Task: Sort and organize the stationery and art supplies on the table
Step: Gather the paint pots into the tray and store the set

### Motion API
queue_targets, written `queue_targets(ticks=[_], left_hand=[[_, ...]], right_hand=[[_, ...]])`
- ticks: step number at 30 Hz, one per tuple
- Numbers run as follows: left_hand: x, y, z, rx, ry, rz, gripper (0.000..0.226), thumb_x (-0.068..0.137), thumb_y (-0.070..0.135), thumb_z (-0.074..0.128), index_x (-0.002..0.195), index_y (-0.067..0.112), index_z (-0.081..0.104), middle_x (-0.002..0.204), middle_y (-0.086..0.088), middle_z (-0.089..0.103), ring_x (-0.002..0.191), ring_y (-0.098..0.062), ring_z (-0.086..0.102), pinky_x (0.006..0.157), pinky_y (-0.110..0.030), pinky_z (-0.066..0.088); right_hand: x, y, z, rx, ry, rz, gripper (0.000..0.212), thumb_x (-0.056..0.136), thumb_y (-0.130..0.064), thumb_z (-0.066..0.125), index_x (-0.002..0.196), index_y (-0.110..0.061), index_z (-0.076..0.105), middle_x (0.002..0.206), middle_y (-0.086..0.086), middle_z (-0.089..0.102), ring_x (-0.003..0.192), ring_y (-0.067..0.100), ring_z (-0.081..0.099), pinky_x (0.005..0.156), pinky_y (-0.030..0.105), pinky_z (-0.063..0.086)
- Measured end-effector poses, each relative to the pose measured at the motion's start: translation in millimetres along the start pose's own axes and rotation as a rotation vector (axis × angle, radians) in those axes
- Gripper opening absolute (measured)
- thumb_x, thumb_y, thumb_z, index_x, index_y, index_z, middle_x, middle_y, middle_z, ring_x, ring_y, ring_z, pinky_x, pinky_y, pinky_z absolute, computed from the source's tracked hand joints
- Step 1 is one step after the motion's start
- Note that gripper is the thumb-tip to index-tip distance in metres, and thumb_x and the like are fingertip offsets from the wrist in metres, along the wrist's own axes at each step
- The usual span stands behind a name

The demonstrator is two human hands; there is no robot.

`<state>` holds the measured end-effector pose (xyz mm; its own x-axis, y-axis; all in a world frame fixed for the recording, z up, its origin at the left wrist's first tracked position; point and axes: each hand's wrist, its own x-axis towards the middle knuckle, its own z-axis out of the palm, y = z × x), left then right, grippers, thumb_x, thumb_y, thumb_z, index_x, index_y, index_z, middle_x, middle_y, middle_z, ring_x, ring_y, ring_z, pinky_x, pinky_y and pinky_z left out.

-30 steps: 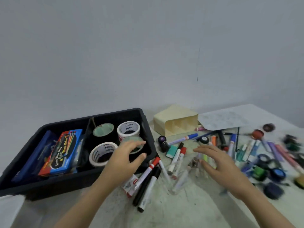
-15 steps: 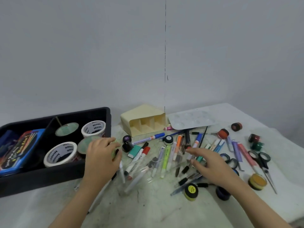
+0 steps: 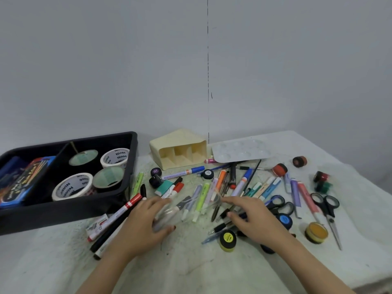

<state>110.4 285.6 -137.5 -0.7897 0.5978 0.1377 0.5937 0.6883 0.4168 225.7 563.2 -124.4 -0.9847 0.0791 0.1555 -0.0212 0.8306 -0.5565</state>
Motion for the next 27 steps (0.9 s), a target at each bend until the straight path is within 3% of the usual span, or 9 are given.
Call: queue_targets(ticks=[4, 6, 8, 11, 14, 18, 22, 27], left_hand=[[1.4, 6.5, 5.3, -0.001, 0.020, -0.049, 0.080, 0.068, 0.073, 0.039, 0.140, 0.039, 0.036, 0.142, 0.013, 0.038, 0.129, -0.009, 0.033, 0.107, -0.033, 0.033], [3.1, 12.6, 7.9, 0.013, 0.015, -0.085, 0.074, 0.075, 0.065, 0.045, 0.143, 0.039, 0.030, 0.149, 0.010, 0.029, 0.137, -0.014, 0.025, 0.112, -0.038, 0.023], [5.1, 18.0, 10.3, 0.048, 0.019, -0.104, 0.071, 0.076, 0.061, 0.039, 0.144, 0.040, 0.026, 0.153, 0.008, 0.023, 0.141, -0.016, 0.018, 0.115, -0.039, 0.013], [8.3, 28.5, 13.0, 0.090, 0.021, -0.078, 0.078, 0.068, 0.069, 0.023, 0.142, 0.045, 0.026, 0.154, 0.010, 0.019, 0.142, -0.015, 0.013, 0.114, -0.035, 0.001], [13.6, 39.1, 17.2, 0.109, 0.031, -0.061, 0.079, 0.067, 0.073, 0.020, 0.140, 0.044, 0.030, 0.153, 0.010, 0.023, 0.141, -0.016, 0.017, 0.112, -0.036, 0.006], [26.2, 51.9, 20.9, 0.086, 0.041, -0.024, 0.055, 0.087, 0.055, 0.049, 0.138, 0.038, 0.038, 0.151, 0.007, 0.030, 0.139, -0.016, 0.024, 0.114, -0.040, 0.014], [37.8, 66.3, 23.2, 0.031, 0.070, 0.023, 0.048, 0.088, 0.034, 0.060, 0.135, 0.032, 0.047, 0.144, 0.004, 0.042, 0.133, -0.018, 0.034, 0.111, -0.043, 0.024], [47.4, 82.0, 29.2, -0.010, 0.064, 0.086, 0.048, 0.087, 0.036, 0.059, 0.133, 0.025, 0.051, 0.136, 0.003, 0.050, 0.127, -0.018, 0.042, 0.107, -0.042, 0.032]], right_hand=[[-6.0, -0.3, -7.2, -0.059, 0.005, -0.010, 0.037, 0.095, -0.037, 0.050, 0.131, -0.039, 0.048, 0.116, -0.017, 0.061, 0.110, 0.004, 0.050, 0.105, 0.028, 0.031], [-9.5, -0.3, -11.2, -0.053, -0.001, 0.002, 0.036, 0.095, -0.035, 0.050, 0.131, -0.037, 0.050, 0.114, -0.017, 0.063, 0.106, 0.005, 0.052, 0.106, 0.030, 0.031], [-13.5, 2.2, -14.7, -0.039, -0.010, 0.011, 0.036, 0.095, -0.033, 0.052, 0.130, -0.036, 0.051, 0.114, -0.018, 0.063, 0.106, 0.004, 0.052, 0.105, 0.031, 0.033], [-20.7, 13.9, -26.6, -0.030, 0.099, 0.022, 0.035, 0.092, -0.028, 0.056, 0.127, -0.033, 0.056, 0.113, -0.019, 0.060, 0.106, 0.002, 0.051, 0.100, 0.032, 0.038], [-31.3, 36.0, -48.6, -0.106, 0.283, 0.098, 0.031, 0.090, -0.023, 0.058, 0.121, -0.023, 0.062, 0.117, -0.005, 0.064, 0.108, 0.013, 0.055, 0.097, 0.034, 0.040], [-45.9, 71.6, -79.4, -0.372, 0.448, 0.346, 0.034, 0.090, -0.032, 0.047, 0.116, -0.020, 0.065, 0.117, 0.008, 0.064, 0.104, 0.031, 0.057, 0.085, 0.039, 0.041], [-59.7, 99.1, -103.7, -0.527, 0.354, 0.728, 0.047, 0.092, -0.031, 0.049, 0.138, -0.025, 0.044, 0.146, 0.015, 0.037, 0.131, 0.037, 0.034, 0.105, 0.045, 0.026], [-73.7, 116.7, -115.3, -0.433, 0.282, 1.041, 0.059, 0.091, -0.036, 0.050, 0.144, -0.017, 0.029, 0.141, 0.023, 0.032, 0.127, 0.042, 0.034, 0.104, 0.046, 0.027]])
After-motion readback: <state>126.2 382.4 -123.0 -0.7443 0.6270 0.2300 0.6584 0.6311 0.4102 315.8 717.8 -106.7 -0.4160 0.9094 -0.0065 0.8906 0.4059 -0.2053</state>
